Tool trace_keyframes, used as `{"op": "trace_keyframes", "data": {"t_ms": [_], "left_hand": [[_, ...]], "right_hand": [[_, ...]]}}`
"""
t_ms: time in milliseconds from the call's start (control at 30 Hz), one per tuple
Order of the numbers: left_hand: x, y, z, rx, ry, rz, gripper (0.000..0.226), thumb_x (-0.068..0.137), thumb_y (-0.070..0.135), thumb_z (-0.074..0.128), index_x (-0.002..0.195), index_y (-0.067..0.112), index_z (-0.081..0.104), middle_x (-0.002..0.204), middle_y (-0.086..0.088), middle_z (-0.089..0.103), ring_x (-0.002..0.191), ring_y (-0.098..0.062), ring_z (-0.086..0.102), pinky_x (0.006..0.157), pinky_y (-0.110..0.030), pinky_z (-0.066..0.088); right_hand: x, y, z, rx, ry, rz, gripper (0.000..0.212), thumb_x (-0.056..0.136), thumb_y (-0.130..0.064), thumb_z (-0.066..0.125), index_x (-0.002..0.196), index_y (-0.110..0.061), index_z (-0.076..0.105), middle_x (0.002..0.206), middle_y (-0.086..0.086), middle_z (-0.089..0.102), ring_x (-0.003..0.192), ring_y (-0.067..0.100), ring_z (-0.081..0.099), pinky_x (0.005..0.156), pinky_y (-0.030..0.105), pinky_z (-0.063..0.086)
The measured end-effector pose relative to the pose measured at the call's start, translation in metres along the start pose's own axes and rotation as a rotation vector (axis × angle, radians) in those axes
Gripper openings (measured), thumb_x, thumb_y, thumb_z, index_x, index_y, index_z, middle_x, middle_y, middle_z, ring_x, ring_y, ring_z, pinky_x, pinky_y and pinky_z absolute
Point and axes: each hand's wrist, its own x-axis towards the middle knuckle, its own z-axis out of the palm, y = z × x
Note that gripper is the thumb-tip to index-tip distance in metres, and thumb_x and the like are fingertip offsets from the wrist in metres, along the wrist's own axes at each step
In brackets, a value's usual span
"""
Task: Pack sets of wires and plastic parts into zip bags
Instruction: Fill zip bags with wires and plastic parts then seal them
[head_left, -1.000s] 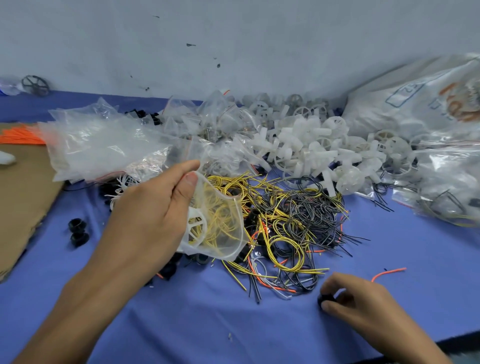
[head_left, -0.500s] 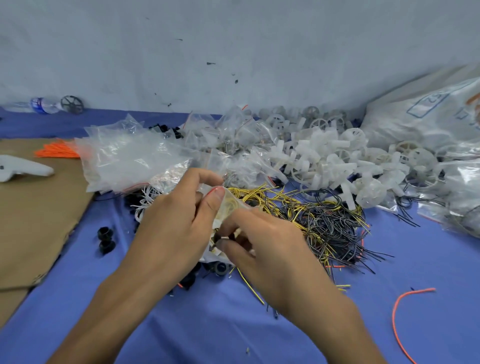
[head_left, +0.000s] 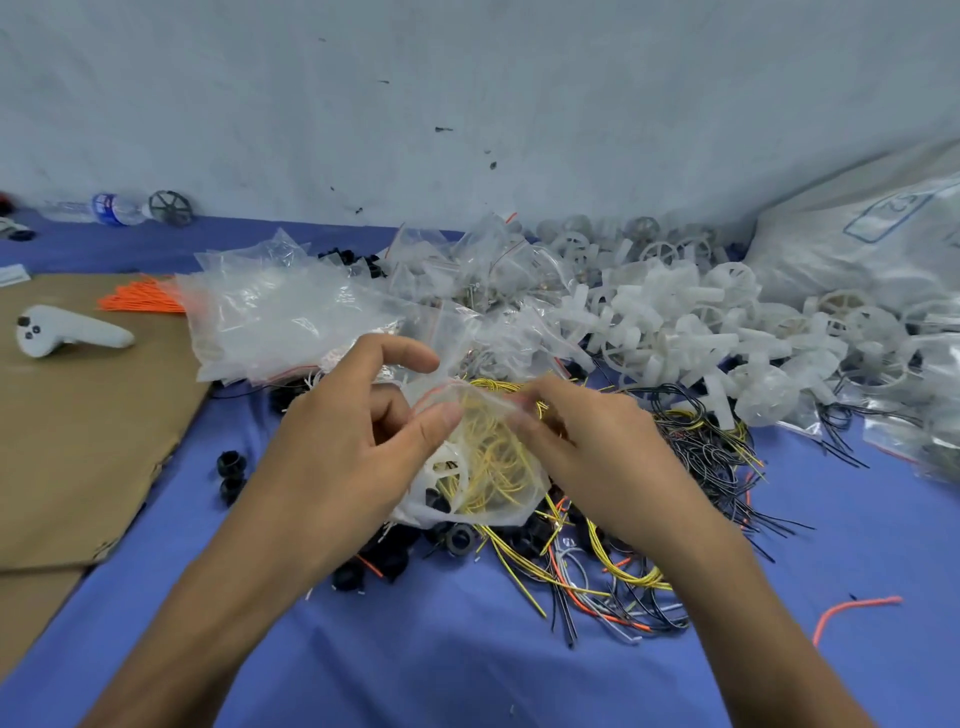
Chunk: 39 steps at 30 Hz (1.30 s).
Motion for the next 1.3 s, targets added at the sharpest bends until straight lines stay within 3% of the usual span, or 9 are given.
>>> {"op": "trace_keyframes", "data": {"t_ms": [200, 300, 400, 533, 633, 767, 900, 1200, 1300], "left_hand": [[-0.042, -0.008, -0.017, 0.405, -0.122, 0.288, 0.028, 0.092, 0.055, 0.053, 0.118, 0.046, 0.055, 0.105, 0.017, 0.050, 0.084, -0.001, 0.049, 0.075, -0.010, 0.036], [-0.051, -0.020, -0.026, 0.673, -0.107, 0.388, 0.027, 0.090, 0.051, 0.053, 0.107, 0.035, 0.068, 0.122, 0.003, 0.050, 0.098, -0.016, 0.046, 0.083, -0.023, 0.037], [-0.044, -0.021, -0.036, 0.779, -0.014, 0.385, 0.024, 0.092, 0.040, 0.051, 0.093, 0.026, 0.071, 0.110, 0.004, 0.057, 0.089, -0.023, 0.054, 0.068, -0.037, 0.051], [-0.030, -0.008, -0.051, 0.687, 0.060, 0.372, 0.020, 0.093, 0.040, 0.052, 0.094, 0.029, 0.069, 0.101, 0.012, 0.059, 0.082, -0.014, 0.056, 0.062, -0.031, 0.047], [-0.018, 0.005, -0.059, 0.582, 0.145, 0.431, 0.012, 0.094, 0.034, 0.057, 0.098, 0.027, 0.066, 0.100, 0.009, 0.059, 0.083, -0.007, 0.056, 0.067, -0.032, 0.047], [-0.012, 0.020, -0.065, 0.383, 0.226, 0.404, 0.009, 0.096, 0.035, 0.054, 0.102, 0.034, 0.061, 0.097, 0.014, 0.057, 0.087, -0.009, 0.057, 0.069, -0.025, 0.043], [-0.016, 0.021, -0.053, 0.251, 0.260, 0.347, 0.008, 0.094, 0.039, 0.054, 0.101, 0.039, 0.059, 0.090, 0.012, 0.061, 0.078, -0.009, 0.058, 0.065, -0.020, 0.046], [-0.025, -0.008, -0.029, 0.144, 0.062, 0.175, 0.006, 0.089, 0.034, 0.063, 0.094, 0.037, 0.065, 0.090, 0.011, 0.063, 0.063, -0.004, 0.054, 0.057, -0.013, 0.041], [-0.027, -0.017, -0.022, 0.140, -0.077, 0.100, 0.012, 0.090, 0.041, 0.058, 0.098, 0.035, 0.065, 0.097, 0.005, 0.065, 0.071, -0.018, 0.060, 0.065, -0.035, 0.049]], "right_hand": [[0.017, -0.001, 0.009, 0.363, 0.086, 0.035, 0.018, 0.100, -0.030, 0.050, 0.098, -0.025, 0.067, 0.057, -0.008, 0.060, 0.049, 0.004, 0.051, 0.055, 0.028, 0.042], [0.023, -0.006, 0.008, 0.456, 0.076, 0.030, 0.019, 0.099, -0.027, 0.050, 0.098, -0.024, 0.069, 0.063, -0.001, 0.067, 0.049, 0.010, 0.059, 0.060, 0.038, 0.054], [0.027, -0.009, 0.006, 0.433, 0.088, 0.001, 0.020, 0.099, -0.030, 0.049, 0.096, -0.025, 0.068, 0.063, -0.007, 0.067, 0.054, 0.008, 0.060, 0.062, 0.041, 0.055], [0.034, -0.012, -0.006, 0.347, 0.167, -0.029, 0.021, 0.098, -0.024, 0.048, 0.100, -0.025, 0.069, 0.063, -0.011, 0.068, 0.056, 0.004, 0.061, 0.059, 0.034, 0.052], [0.035, -0.018, -0.025, 0.600, 0.181, -0.010, 0.030, 0.095, -0.012, 0.049, 0.111, -0.025, 0.071, 0.065, -0.002, 0.071, 0.053, 0.011, 0.062, 0.050, 0.031, 0.053], [0.026, -0.025, -0.052, 0.939, 0.201, -0.024, 0.033, 0.086, 0.000, 0.048, 0.093, -0.017, 0.076, 0.063, 0.012, 0.070, 0.049, 0.018, 0.057, 0.042, 0.024, 0.046], [0.006, -0.025, -0.065, 0.938, 0.259, -0.015, 0.030, 0.084, 0.001, 0.051, 0.083, -0.013, 0.077, 0.057, 0.012, 0.067, 0.044, 0.017, 0.052, 0.039, 0.022, 0.042], [-0.021, -0.002, -0.054, 0.810, 0.203, 0.125, 0.035, 0.083, 0.008, 0.048, 0.076, -0.014, 0.075, 0.054, 0.013, 0.064, 0.039, 0.017, 0.049, 0.036, 0.021, 0.041], [-0.022, 0.003, -0.038, 0.816, 0.068, 0.179, 0.037, 0.085, 0.008, 0.049, 0.080, -0.017, 0.076, 0.052, 0.011, 0.063, 0.041, 0.016, 0.050, 0.035, 0.023, 0.042]]}}
